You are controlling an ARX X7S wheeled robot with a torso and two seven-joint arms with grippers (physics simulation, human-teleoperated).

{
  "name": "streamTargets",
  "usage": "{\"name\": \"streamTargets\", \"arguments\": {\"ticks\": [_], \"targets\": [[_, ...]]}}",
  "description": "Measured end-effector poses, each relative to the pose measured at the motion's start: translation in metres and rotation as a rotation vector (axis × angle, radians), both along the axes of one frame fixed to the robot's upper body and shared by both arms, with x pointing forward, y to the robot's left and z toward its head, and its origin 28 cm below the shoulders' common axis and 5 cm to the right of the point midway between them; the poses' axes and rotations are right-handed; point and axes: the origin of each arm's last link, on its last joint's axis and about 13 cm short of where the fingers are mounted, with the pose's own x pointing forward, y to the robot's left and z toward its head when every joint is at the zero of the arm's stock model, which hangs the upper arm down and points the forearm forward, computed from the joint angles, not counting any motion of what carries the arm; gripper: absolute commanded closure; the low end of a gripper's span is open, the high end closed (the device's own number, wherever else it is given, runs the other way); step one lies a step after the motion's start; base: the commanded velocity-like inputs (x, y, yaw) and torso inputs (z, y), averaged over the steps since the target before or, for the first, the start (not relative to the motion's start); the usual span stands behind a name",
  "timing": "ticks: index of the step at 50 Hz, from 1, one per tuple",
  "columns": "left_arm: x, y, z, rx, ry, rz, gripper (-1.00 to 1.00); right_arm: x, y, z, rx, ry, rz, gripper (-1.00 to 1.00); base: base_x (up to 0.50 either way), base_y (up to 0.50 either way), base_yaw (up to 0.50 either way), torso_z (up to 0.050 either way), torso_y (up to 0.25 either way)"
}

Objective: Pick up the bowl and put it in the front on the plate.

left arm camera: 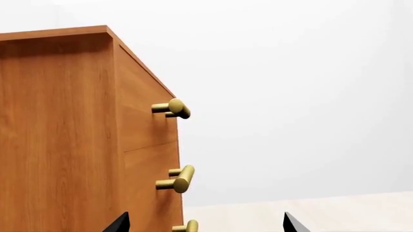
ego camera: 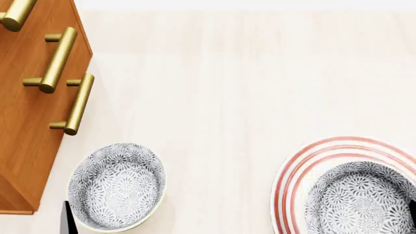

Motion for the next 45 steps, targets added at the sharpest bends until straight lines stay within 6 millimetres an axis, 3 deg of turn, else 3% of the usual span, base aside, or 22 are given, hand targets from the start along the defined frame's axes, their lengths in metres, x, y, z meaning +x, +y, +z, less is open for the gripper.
{"name": "streamTargets", "arguments": {"ticks": [45], "targets": [[-0.001,-0.001,-0.003,0.006,0.017,-0.017,-1.00,0.031,-0.001,-0.014,-0.066,0.050,-0.060,1.00,0.00,0.00,0.00,0.000,0.000]]}}
